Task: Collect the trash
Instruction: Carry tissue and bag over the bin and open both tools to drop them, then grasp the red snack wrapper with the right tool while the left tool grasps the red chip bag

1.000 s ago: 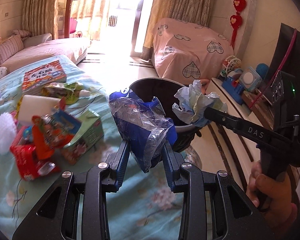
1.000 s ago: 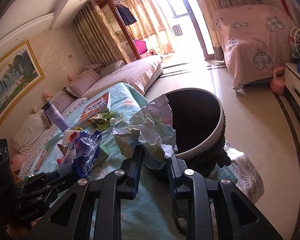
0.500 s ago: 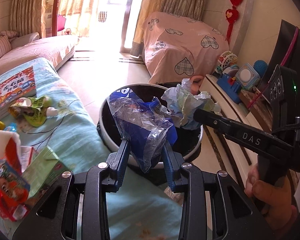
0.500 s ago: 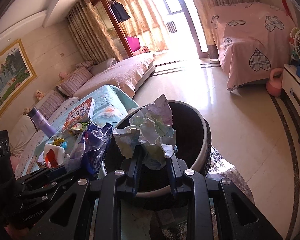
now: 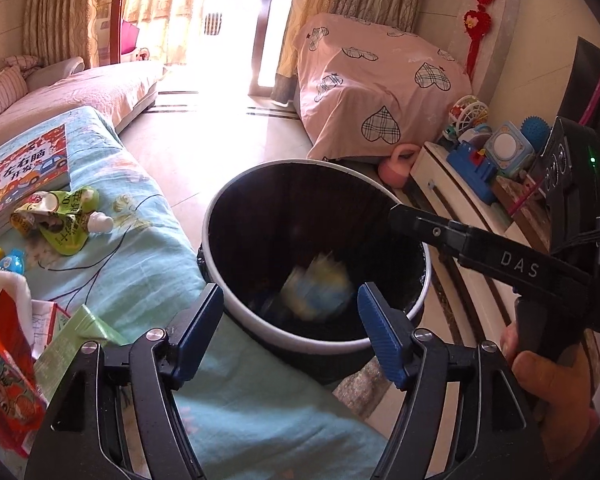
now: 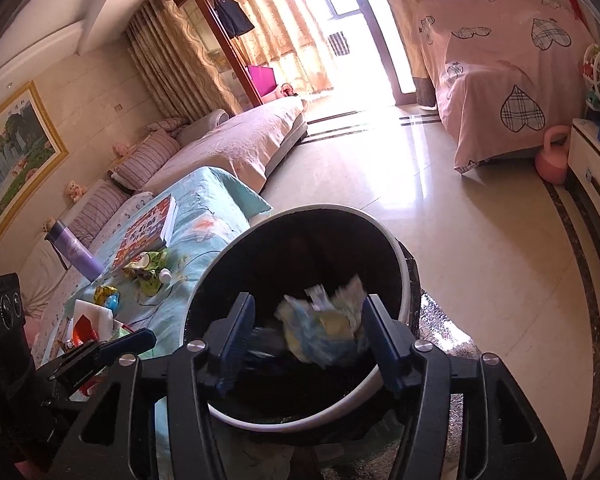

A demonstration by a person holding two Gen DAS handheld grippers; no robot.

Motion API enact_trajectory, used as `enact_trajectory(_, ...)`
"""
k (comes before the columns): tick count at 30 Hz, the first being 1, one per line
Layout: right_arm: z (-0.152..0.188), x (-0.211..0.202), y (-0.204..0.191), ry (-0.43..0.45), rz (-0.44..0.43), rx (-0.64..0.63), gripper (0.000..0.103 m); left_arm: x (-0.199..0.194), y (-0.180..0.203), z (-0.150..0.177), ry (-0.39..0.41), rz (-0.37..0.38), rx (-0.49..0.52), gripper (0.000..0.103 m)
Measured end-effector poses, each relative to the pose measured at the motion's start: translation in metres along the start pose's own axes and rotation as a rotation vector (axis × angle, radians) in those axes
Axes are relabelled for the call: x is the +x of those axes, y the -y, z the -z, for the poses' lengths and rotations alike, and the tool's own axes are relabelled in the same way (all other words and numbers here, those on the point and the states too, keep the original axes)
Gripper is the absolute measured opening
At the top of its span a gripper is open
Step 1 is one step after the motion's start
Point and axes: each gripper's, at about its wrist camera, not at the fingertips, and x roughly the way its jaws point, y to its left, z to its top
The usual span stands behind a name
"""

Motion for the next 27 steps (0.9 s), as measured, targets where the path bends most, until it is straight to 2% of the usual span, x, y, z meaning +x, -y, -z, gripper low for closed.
enact_trajectory(4, 0.003, -0.007, -0.001, 0.013, -0.007, 0.016, 0.06, -0.015, -0.007, 0.013, 0.011, 0.005, -0.019, 0.072)
enact_trajectory(7, 0.009, -0.013, -0.006, 0.019, -0.019, 0.024, 0.066, -0.026, -0.011, 0.026, 0.014, 0.006, -0.042, 0.072)
enact_trajectory(10, 0.017, -0.019, -0.013, 0.026, -0.034, 0.029, 0.078, -0.037, -0.018, 0.041, 0.009, 0.001, -0.077, 0.072)
enact_trajectory(13, 0.029, -0.023, -0.022, 0.026, -0.054, 0.035, 0.083, -0.051, -0.026, 0.056, 0.017, -0.013, -0.091, 0.072)
enact_trajectory(19, 0.057, -0.032, -0.043, 0.033, -0.087, 0.06, 0.085, -0.078, -0.053, 0.086, 0.025, -0.058, -0.128, 0.072)
enact_trajectory(27, 0.082, -0.026, -0.078, -0.013, -0.128, 0.026, 0.085, -0.107, -0.09, 0.114, 0.037, -0.11, -0.209, 0.072)
